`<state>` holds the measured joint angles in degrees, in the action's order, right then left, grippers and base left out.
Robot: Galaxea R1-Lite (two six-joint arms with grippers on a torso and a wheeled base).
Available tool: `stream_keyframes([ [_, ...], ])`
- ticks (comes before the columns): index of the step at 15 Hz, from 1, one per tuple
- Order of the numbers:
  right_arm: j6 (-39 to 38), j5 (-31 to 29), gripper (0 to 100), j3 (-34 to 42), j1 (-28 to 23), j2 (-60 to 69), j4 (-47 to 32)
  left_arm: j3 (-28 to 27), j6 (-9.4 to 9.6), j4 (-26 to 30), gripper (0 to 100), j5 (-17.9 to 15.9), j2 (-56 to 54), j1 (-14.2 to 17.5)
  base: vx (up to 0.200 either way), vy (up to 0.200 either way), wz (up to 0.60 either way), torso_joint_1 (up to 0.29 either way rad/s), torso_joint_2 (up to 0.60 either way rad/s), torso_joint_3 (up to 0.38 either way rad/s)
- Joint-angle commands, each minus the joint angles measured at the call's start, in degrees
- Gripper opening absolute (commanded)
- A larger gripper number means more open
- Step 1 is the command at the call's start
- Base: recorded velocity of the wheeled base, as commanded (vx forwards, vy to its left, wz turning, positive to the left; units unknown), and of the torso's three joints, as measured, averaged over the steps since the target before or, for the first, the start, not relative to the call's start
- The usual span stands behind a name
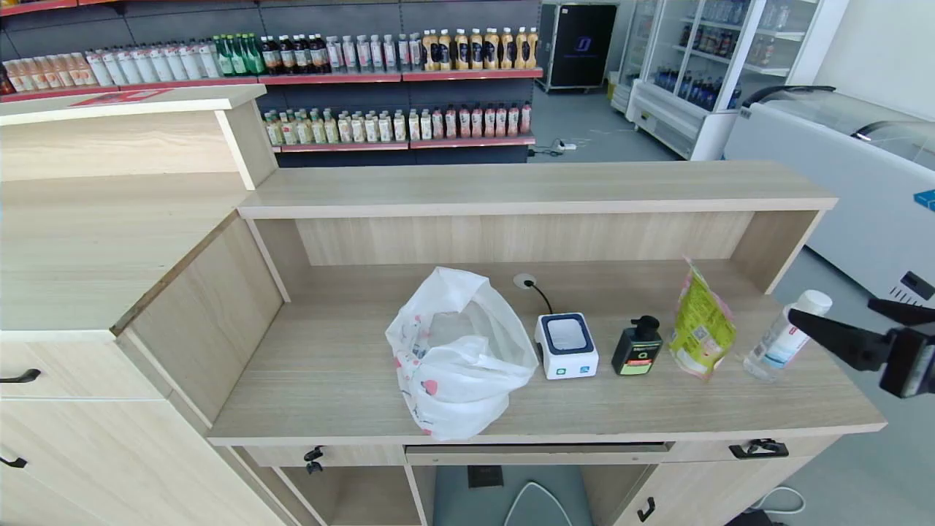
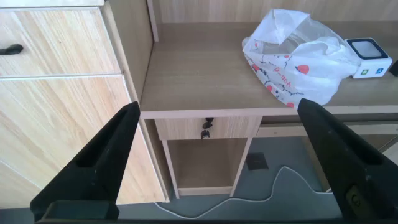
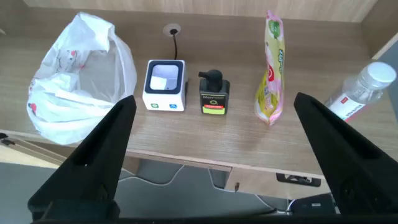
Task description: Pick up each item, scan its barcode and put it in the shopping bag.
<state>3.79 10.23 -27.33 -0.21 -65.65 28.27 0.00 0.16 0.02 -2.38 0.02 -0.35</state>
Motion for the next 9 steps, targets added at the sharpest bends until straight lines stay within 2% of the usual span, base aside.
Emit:
stream_keyframes([
  [1,1.83,2.43,100,-2.82,-0.67,-17.5,5.74,0.0,0.02,-0.02,100,0.0,0.06,0.0,0.0,0.0,0.0,0.0,0.0,0.0],
  [3,4.82,4.1,100,-2.55,-0.94,-21.8,8.12,0.0,0.02,-0.02,100,0.0,0.06,0.0,0.0,0.0,0.0,0.0,0.0,0.0],
  [9,6.67,5.42,100,1.49,-1.81,-28.31,14.71,0.0,0.02,-0.02,100,0.0,0.06,0.0,0.0,0.0,0.0,0.0,0.0,0.0],
])
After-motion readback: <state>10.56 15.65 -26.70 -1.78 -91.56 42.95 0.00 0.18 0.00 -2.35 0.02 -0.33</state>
